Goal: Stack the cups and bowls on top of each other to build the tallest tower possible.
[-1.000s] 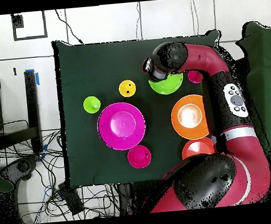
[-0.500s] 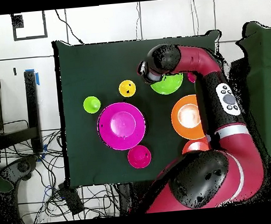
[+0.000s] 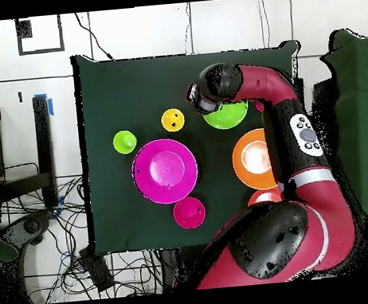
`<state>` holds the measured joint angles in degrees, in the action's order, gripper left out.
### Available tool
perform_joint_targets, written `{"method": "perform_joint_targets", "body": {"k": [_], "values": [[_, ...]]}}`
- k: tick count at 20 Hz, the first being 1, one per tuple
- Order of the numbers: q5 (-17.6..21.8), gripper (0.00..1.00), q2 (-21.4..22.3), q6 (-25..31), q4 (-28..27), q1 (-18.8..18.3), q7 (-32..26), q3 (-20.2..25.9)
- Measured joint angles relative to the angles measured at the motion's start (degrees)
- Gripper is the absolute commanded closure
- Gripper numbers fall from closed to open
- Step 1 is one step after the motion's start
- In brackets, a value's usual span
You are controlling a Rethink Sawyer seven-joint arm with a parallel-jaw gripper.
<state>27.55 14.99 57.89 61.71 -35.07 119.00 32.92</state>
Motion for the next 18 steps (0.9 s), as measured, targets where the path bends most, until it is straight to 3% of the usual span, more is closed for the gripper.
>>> {"method": "perform_joint_targets", "body": {"k": [18], "values": [[0.7, 0.0, 0.0, -0.5, -0.2, 0.0, 0.0, 0.0]]}}
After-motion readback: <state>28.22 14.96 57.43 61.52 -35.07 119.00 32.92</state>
